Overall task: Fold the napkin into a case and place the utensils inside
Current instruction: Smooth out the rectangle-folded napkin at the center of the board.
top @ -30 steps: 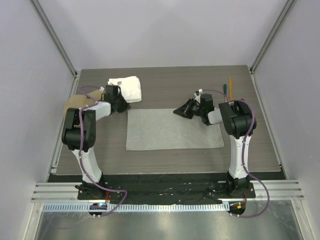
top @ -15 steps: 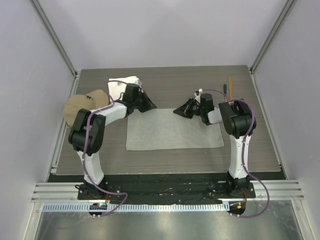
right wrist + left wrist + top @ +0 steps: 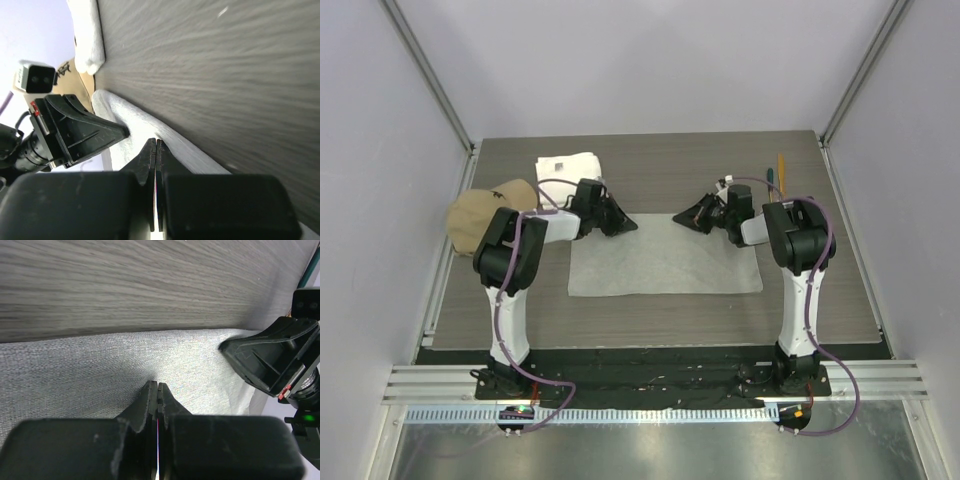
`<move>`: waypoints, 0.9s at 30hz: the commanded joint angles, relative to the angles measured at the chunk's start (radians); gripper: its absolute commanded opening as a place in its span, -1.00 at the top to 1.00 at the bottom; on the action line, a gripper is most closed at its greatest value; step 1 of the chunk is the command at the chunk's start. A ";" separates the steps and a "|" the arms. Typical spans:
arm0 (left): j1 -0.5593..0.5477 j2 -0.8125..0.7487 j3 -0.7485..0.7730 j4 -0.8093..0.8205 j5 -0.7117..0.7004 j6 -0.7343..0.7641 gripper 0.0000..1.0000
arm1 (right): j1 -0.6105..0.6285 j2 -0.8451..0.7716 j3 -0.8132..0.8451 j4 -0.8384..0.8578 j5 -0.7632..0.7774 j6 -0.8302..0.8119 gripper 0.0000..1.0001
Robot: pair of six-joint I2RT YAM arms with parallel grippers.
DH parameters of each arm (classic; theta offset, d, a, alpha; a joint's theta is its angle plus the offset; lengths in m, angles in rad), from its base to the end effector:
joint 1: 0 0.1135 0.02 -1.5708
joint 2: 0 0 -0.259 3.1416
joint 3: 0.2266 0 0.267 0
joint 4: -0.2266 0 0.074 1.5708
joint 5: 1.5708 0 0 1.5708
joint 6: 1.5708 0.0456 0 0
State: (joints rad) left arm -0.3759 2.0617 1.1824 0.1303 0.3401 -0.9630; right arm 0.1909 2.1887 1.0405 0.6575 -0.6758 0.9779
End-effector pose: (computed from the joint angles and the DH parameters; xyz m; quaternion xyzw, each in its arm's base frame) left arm 0.4036 -0.1756 0.1001 -0.1967 0.8844 -0.3660 0.2124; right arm 0.4149 0.1092 0.0603 0.1528 0.8127 0.5048 0.2477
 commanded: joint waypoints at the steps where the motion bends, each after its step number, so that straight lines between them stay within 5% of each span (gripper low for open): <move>1: 0.057 0.032 -0.064 -0.101 -0.115 0.023 1.00 | -0.088 0.017 0.016 -0.019 0.012 -0.059 0.98; 12: 0.057 0.026 -0.060 -0.126 -0.122 0.043 1.00 | -0.274 0.028 -0.037 -0.004 -0.007 -0.079 0.98; 27: 0.055 -0.017 -0.061 -0.159 -0.136 0.061 1.00 | -0.366 -0.110 0.052 -0.323 0.064 -0.301 0.99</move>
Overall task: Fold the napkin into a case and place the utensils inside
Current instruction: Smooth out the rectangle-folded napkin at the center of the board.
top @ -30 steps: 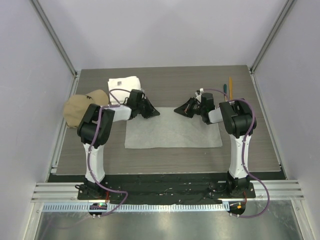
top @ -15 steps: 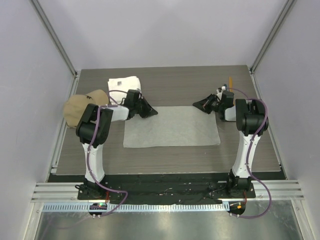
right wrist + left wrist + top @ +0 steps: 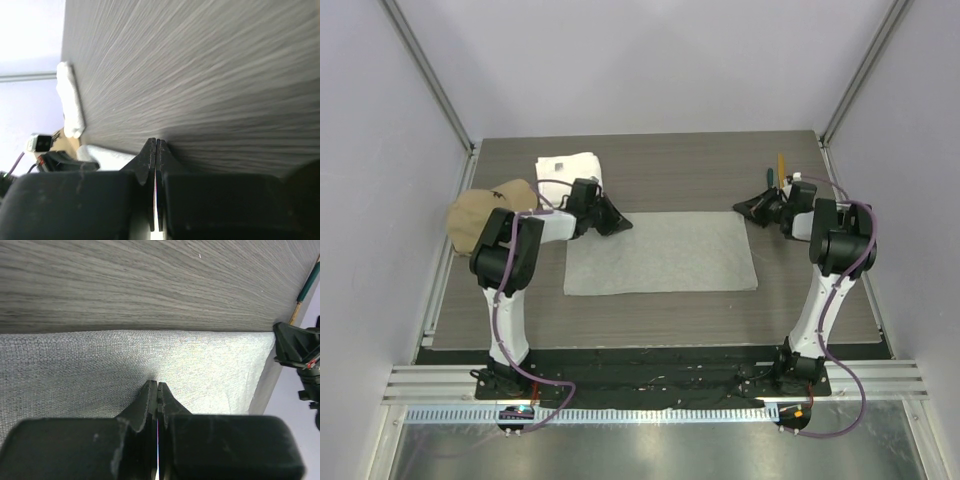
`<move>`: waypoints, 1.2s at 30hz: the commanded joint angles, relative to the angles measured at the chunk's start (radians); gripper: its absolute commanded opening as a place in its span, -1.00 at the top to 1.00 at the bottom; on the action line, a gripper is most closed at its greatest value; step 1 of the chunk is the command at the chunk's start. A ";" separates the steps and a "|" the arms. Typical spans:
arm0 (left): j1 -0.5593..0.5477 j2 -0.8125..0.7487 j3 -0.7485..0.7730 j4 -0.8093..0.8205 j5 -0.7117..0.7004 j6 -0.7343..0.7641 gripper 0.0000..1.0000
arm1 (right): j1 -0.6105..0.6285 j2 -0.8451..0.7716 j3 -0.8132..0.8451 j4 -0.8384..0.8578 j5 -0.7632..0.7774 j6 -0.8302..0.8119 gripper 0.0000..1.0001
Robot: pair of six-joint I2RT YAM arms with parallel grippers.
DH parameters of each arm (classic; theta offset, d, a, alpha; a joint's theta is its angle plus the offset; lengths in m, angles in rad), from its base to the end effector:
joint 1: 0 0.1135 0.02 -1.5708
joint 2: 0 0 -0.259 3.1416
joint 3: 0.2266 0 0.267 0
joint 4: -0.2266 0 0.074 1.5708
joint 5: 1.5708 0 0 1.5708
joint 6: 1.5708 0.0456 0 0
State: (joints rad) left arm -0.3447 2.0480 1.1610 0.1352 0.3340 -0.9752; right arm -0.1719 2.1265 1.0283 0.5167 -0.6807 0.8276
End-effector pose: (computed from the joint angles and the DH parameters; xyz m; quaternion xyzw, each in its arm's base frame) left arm 0.4047 -0.1612 0.0998 -0.2175 0.8805 -0.3612 0.2167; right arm 0.4186 -0.0436 0.0691 0.2585 0.8041 0.4222 0.3291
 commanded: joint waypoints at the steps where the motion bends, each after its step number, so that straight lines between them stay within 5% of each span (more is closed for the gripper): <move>1: 0.024 -0.011 -0.037 -0.169 -0.130 0.076 1.00 | 0.003 -0.065 0.085 -0.228 0.076 -0.185 0.98; 8: 0.019 -0.112 0.092 -0.331 -0.087 0.124 0.85 | 0.052 -0.287 0.122 -0.544 0.275 -0.261 0.85; 13: -0.020 -0.205 0.114 -0.427 -0.069 0.168 0.47 | 0.093 -0.483 0.040 -0.743 0.360 -0.315 0.36; 14: -0.030 -0.215 0.114 -0.456 -0.061 0.190 0.45 | 0.101 -0.502 0.020 -0.794 0.374 -0.352 0.15; 17: -0.079 -0.235 0.118 -0.508 -0.079 0.233 0.47 | 0.136 -0.547 0.007 -0.883 0.477 -0.427 -0.03; 28: -0.154 -0.258 0.097 -0.502 -0.024 0.217 0.57 | 0.261 -0.378 0.127 -1.035 0.675 -0.605 -0.05; 36: -0.151 -0.298 0.092 -0.555 -0.038 0.247 0.52 | 0.334 -0.453 0.105 -1.034 0.840 -0.585 -0.08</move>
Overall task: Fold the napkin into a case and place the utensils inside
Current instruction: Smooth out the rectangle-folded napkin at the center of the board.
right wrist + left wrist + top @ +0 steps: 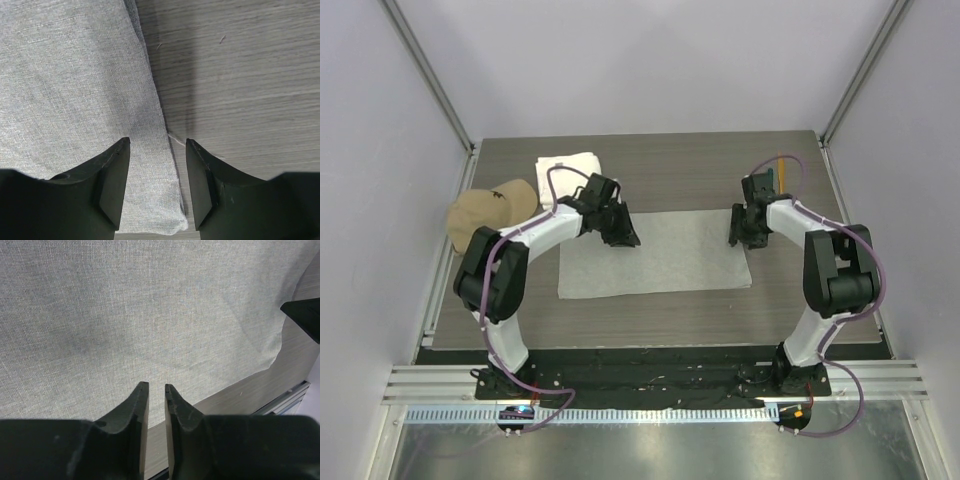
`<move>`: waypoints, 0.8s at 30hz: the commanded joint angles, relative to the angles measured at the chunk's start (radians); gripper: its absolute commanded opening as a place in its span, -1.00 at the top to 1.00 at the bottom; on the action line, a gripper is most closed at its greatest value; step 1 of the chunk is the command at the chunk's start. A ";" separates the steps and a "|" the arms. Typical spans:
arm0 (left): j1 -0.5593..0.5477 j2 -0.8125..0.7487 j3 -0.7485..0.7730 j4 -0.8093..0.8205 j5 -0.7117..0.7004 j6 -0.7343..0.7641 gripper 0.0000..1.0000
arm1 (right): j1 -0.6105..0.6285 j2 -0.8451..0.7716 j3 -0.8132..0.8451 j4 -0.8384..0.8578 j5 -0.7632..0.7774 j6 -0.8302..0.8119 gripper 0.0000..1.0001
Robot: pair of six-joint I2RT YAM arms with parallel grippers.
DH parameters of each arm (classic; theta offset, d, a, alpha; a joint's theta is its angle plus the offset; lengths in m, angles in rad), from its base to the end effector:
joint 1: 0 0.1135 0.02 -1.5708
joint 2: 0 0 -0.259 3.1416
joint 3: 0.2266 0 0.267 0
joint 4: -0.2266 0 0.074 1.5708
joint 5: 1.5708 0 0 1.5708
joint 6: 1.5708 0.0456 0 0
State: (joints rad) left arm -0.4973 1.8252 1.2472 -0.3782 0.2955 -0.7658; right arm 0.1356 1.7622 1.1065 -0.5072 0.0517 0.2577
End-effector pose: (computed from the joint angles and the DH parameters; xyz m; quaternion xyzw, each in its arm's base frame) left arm 0.3485 -0.2043 0.1762 -0.0821 0.9402 -0.2899 0.1586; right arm 0.3565 0.0463 0.1470 0.0650 0.9768 0.0147 0.2035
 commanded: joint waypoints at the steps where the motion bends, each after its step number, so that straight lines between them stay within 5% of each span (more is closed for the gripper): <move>1: 0.003 -0.095 -0.012 -0.039 -0.005 0.042 0.47 | 0.030 -0.093 0.027 -0.011 0.115 -0.015 -0.09; 11: 0.236 -0.153 -0.015 -0.218 0.085 0.129 0.01 | 0.120 -0.171 0.082 -0.033 -0.039 -0.002 -0.15; 12: 0.262 -0.159 -0.011 -0.267 0.074 0.173 -0.19 | 0.128 -0.171 0.081 -0.019 -0.102 0.024 -0.15; 19: 0.367 -0.156 0.029 -0.462 -0.070 0.362 -0.29 | 0.171 -0.148 0.096 0.058 -0.285 0.078 -0.15; 24: 0.394 -0.109 0.006 -0.475 -0.186 0.408 -0.16 | 0.177 -0.197 0.072 0.073 -0.325 0.078 -0.15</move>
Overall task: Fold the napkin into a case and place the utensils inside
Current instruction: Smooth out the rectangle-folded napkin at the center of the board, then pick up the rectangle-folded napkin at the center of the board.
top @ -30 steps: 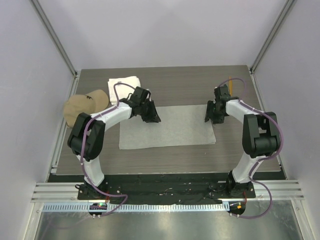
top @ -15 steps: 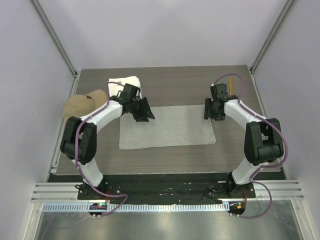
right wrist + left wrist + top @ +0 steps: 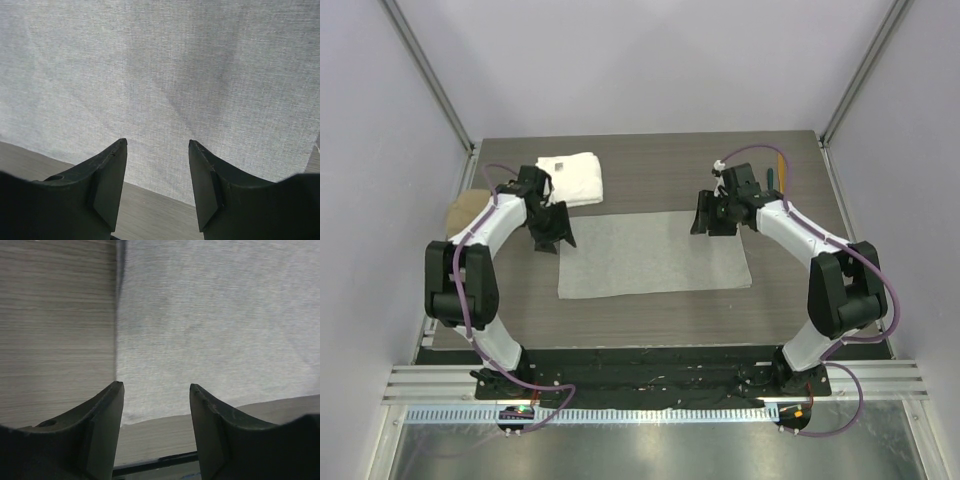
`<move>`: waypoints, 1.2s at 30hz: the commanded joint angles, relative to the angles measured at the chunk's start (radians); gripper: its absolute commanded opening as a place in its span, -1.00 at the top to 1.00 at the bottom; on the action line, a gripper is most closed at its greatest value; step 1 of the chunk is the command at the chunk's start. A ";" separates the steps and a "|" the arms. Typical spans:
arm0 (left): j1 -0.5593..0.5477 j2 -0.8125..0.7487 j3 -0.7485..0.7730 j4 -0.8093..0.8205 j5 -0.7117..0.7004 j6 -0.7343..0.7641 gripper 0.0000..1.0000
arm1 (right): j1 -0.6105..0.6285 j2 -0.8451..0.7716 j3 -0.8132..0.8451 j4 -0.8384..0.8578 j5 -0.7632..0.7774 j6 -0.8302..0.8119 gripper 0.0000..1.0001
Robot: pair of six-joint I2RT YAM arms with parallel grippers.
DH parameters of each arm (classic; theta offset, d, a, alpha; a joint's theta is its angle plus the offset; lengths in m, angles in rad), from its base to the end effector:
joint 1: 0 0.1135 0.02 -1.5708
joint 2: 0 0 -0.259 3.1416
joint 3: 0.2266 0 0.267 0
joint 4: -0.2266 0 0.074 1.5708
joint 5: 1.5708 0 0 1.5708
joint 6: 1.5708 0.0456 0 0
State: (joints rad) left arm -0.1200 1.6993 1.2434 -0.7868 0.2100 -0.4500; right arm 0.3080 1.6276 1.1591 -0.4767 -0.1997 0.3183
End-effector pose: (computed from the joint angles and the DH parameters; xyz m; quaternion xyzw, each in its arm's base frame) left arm 0.3478 -0.0515 0.1974 -0.1443 0.9706 -0.1449 0.1268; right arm 0.3436 0.1188 0.2119 -0.0258 0.9469 0.1846 0.2621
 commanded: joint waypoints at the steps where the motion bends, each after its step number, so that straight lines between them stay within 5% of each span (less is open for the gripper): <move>1: 0.017 0.020 0.010 -0.063 -0.124 0.097 -0.15 | 0.005 -0.074 0.002 0.052 -0.081 0.015 -0.15; 17: -0.015 0.112 0.005 0.032 -0.188 0.128 0.11 | 0.005 -0.209 -0.116 0.098 -0.145 -0.001 -0.15; 36: -0.135 0.200 -0.042 0.063 -0.351 0.082 0.16 | 0.006 -0.253 -0.150 0.118 -0.164 0.010 -0.14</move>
State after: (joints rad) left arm -0.2287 1.8534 1.2114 -0.7414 -0.0906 -0.3401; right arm 0.3080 1.4269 1.0218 -0.3943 -0.3443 0.3210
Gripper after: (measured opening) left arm 0.432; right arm 0.569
